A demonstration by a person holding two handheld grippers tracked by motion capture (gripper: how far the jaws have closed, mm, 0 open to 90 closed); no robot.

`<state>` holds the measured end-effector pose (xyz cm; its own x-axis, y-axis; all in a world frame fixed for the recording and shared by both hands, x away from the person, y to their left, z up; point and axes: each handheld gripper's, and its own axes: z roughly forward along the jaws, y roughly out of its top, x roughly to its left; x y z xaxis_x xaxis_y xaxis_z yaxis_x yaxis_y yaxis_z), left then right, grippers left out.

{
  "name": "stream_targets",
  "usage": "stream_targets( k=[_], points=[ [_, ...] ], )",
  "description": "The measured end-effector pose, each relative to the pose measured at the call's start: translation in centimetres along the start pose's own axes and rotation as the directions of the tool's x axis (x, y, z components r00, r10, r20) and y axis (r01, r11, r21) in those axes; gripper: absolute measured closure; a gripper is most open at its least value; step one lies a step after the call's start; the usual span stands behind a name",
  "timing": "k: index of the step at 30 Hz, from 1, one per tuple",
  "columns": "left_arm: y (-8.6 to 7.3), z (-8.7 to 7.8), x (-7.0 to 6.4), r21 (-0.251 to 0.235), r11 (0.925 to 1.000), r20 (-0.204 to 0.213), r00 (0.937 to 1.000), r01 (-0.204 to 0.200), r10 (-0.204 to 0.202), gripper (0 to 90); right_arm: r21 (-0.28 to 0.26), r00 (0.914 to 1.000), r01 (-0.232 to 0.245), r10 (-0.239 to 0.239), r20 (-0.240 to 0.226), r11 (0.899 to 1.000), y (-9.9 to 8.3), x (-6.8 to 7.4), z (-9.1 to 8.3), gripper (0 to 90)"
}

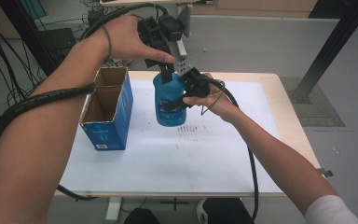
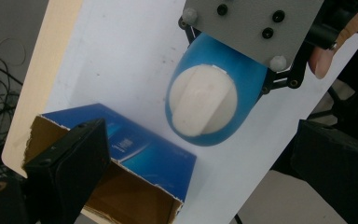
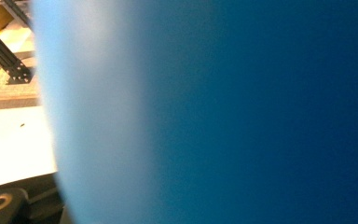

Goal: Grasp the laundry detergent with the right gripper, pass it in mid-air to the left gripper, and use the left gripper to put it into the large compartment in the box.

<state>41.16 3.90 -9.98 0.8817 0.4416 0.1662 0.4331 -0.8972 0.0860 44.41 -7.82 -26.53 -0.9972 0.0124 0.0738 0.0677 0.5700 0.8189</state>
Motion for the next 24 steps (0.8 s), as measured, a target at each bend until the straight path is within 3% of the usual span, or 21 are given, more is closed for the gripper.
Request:
stream_targets(
  k=[13,24],
  points=[
    [0.7,1.2,-1.5,0.004,0.9976,0.028,0.9972,-0.07,0.07,4.9,-0.028,0.9989,0.044,-0.044,-0.014,0.999,-0.6,1.5,-0.6,43.6],
    [1.9,2.9,-2.7,0.036,0.9906,0.055,0.9899,-0.132,0.13,4.9,-0.041,0.9979,0.061,-0.061,-0.021,0.997,-1.5,2.5,-1.2,43.5]
  ],
)
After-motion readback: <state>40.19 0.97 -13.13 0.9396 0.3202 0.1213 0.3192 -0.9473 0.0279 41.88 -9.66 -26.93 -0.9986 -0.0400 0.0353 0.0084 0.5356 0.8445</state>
